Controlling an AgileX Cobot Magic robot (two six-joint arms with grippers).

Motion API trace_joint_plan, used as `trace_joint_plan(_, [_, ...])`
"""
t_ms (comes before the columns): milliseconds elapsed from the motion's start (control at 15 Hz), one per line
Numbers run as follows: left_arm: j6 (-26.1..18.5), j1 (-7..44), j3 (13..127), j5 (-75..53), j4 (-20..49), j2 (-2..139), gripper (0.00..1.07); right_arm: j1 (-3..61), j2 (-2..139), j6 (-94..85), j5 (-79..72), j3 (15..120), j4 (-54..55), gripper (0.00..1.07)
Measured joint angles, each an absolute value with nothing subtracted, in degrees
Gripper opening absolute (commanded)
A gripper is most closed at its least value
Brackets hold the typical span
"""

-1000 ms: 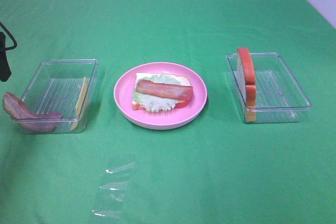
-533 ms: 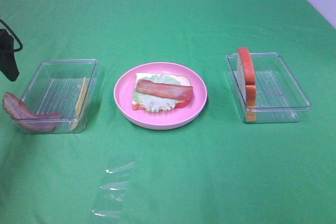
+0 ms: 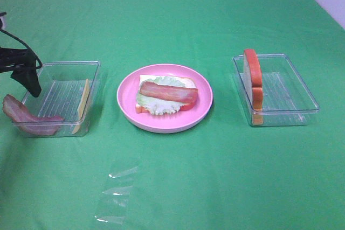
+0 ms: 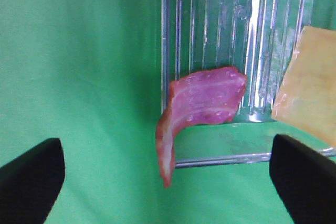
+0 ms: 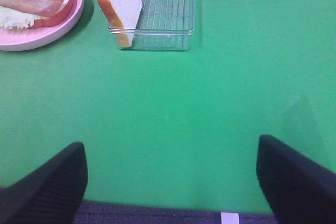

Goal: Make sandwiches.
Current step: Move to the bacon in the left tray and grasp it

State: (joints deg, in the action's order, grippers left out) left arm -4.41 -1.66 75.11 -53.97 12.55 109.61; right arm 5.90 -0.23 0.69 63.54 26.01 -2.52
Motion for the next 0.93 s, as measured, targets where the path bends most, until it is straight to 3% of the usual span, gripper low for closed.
trace_joint_plan(200, [-5.33, -1.66, 75.11, -53.86, 14.44, 112.19, 0.96, 5.9, -0.23, 0.69, 63.54, 26.01, -2.52, 0.84])
trace_joint_plan(533, [-5.33, -1.66, 75.11, -53.86, 15.01, 112.47, 0.85, 5.9, -0.23, 0.69, 63.54, 26.01, -2.52, 0.84])
trace_joint_plan(667, [-4.01, -1.66, 75.11, -53.86, 15.01, 112.47, 0.63, 5.9, -0.23, 0.69, 63.54, 26.01, -2.52, 0.84])
trace_joint_plan(733, [-2.23, -1.66, 75.11, -53.86, 14.95, 112.47, 0.3, 5.9, -0.23, 0.69, 63.54, 26.01, -2.52, 0.84])
trace_joint_plan(933, [-1.38, -1.66, 75.11, -54.2, 14.61, 112.47, 0.0, 5.9, -0.23, 0.69, 63.54, 26.01, -2.52, 0.84])
